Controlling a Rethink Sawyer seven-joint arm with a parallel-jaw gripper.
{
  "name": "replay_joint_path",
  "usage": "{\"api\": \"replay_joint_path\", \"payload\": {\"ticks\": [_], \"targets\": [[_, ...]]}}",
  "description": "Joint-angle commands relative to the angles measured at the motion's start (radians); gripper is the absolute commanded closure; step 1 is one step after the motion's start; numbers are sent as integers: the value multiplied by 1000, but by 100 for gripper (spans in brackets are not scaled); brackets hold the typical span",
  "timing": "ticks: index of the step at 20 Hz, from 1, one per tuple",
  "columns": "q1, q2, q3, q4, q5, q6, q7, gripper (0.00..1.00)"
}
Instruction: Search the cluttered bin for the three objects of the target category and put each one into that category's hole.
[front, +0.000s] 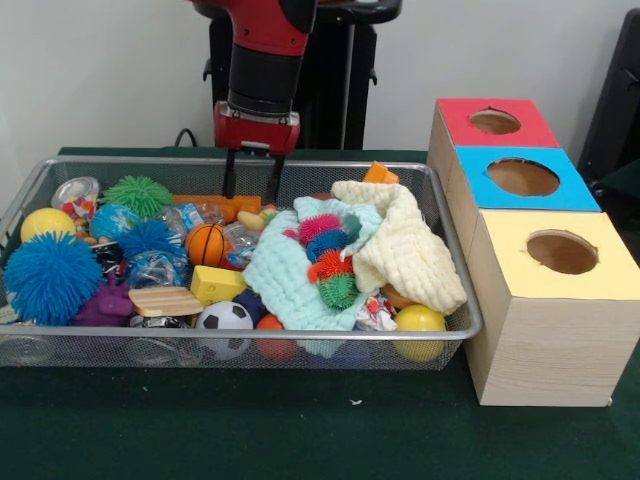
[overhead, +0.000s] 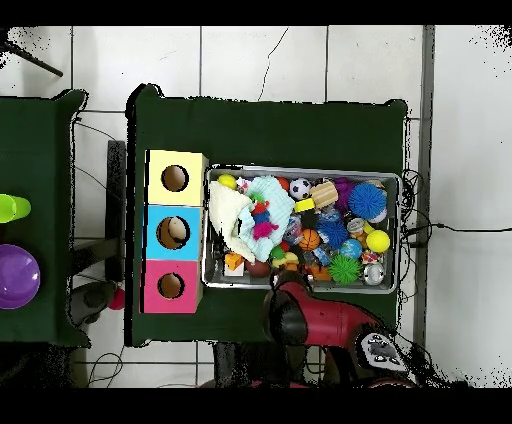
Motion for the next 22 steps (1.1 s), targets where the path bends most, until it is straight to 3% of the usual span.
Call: {"api": "replay_joint_path", "payload": {"ticks": [1,11,16,22], "targets": [[-49,16,133,-50,63,-59,236,0],[-59,39,147,-54,74,-57,225,0],[-21,52,112,-66,92,-9,204,0],[-26,40,126,-60,110,45,192,0]]}}
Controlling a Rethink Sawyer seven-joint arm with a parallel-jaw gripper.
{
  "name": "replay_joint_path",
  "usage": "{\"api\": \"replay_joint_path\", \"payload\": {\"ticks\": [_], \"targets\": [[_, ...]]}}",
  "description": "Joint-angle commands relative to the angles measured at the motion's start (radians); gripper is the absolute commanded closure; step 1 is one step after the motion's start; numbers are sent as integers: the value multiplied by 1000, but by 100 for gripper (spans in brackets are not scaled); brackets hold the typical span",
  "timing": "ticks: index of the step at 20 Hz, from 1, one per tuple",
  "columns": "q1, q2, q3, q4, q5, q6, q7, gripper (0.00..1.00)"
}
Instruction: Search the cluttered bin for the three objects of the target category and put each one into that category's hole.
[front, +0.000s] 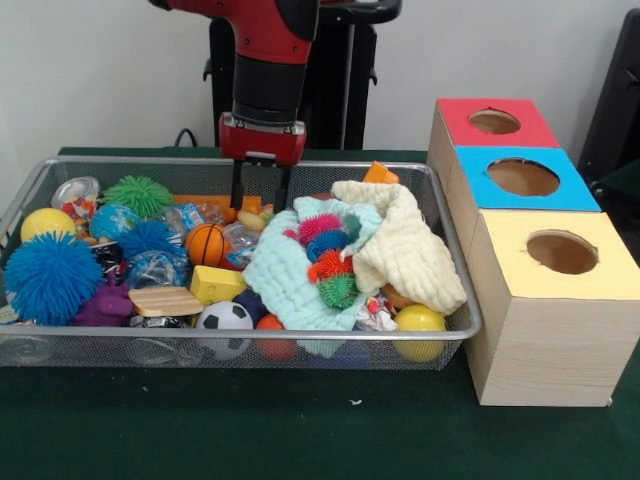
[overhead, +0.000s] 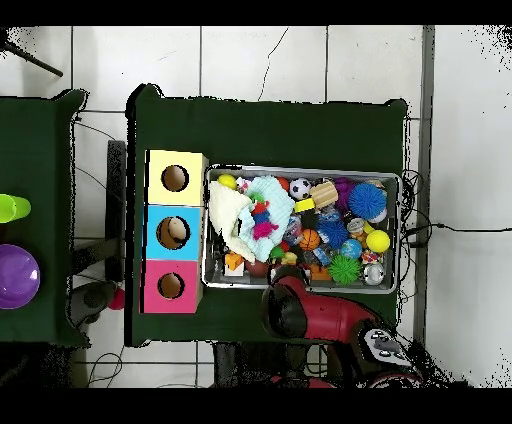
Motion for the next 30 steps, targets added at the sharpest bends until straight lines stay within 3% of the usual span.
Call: {"api": "replay_joint_path", "payload": {"ticks": [1,5,18,24,30], "targets": [[-1,29,83,-60,68,71,185,0],[21,29,62,-83,78,184,133,0],[60,35,34,-142,102,356,109,0],[73,35,22,-158,87,388,106,0],[111,34,-25,-187,53,321,110,0]]}}
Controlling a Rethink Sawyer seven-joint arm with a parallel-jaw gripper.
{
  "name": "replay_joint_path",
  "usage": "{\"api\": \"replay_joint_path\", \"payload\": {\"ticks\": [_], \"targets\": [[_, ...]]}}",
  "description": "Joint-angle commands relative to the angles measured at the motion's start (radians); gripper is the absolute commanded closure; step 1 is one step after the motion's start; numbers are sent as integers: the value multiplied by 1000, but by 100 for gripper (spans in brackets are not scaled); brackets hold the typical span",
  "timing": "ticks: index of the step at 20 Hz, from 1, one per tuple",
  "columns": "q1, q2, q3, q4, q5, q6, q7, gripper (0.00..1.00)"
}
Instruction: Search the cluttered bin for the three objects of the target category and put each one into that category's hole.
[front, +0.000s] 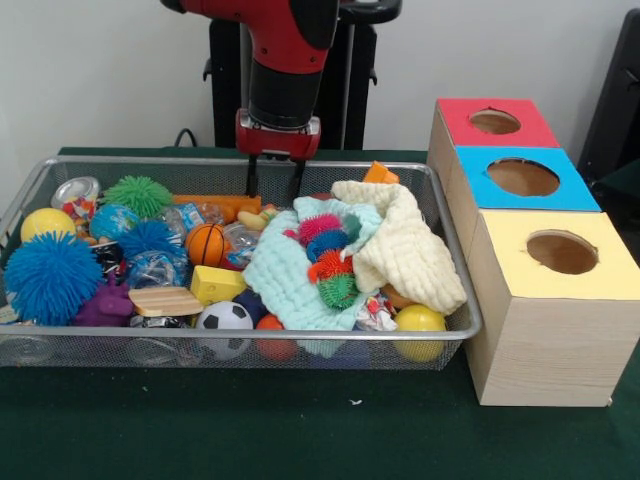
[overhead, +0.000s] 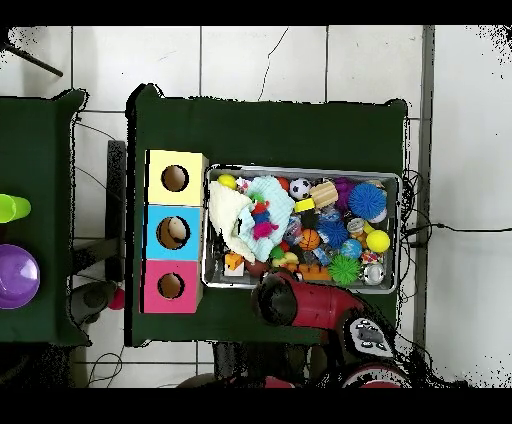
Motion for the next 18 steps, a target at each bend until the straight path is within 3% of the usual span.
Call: {"api": "replay_joint_path", "payload": {"ticks": [1,18], "targets": [[34,37,-3,-138,3,37,110,0],[53,86,-35,-163,-26,-17,104,0]]}}
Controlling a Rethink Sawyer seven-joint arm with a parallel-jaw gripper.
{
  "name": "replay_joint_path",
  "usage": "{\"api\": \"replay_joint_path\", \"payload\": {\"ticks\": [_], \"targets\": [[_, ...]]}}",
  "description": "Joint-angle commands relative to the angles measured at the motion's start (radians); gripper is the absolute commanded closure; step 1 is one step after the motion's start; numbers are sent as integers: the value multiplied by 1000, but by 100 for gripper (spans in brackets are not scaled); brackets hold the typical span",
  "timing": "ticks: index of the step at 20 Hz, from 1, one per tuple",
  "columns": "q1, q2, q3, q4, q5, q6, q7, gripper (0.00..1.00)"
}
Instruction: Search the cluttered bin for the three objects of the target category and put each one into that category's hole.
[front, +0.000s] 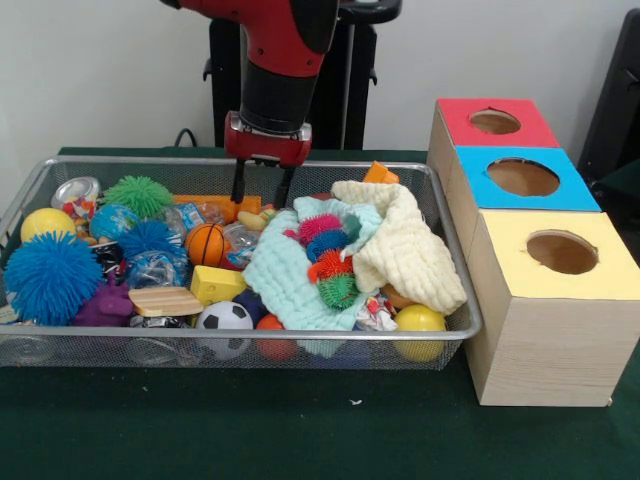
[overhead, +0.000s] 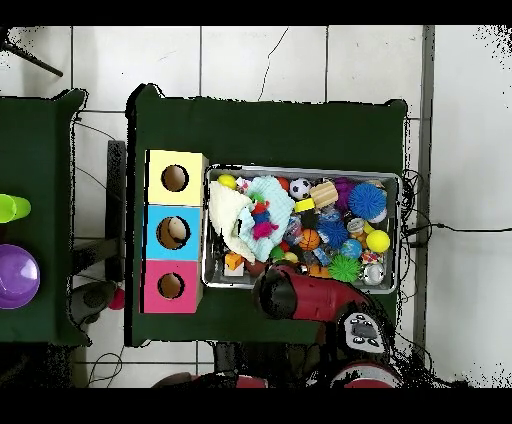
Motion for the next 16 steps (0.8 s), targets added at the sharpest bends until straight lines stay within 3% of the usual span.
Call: {"api": "replay_joint_path", "payload": {"ticks": [1,7,16], "targets": [[8,73,16,-106,-25,-19,106,0],[12,107,4,-103,-15,-71,134,0],[-43,87,73,-72,2,-19,123,0]]}}
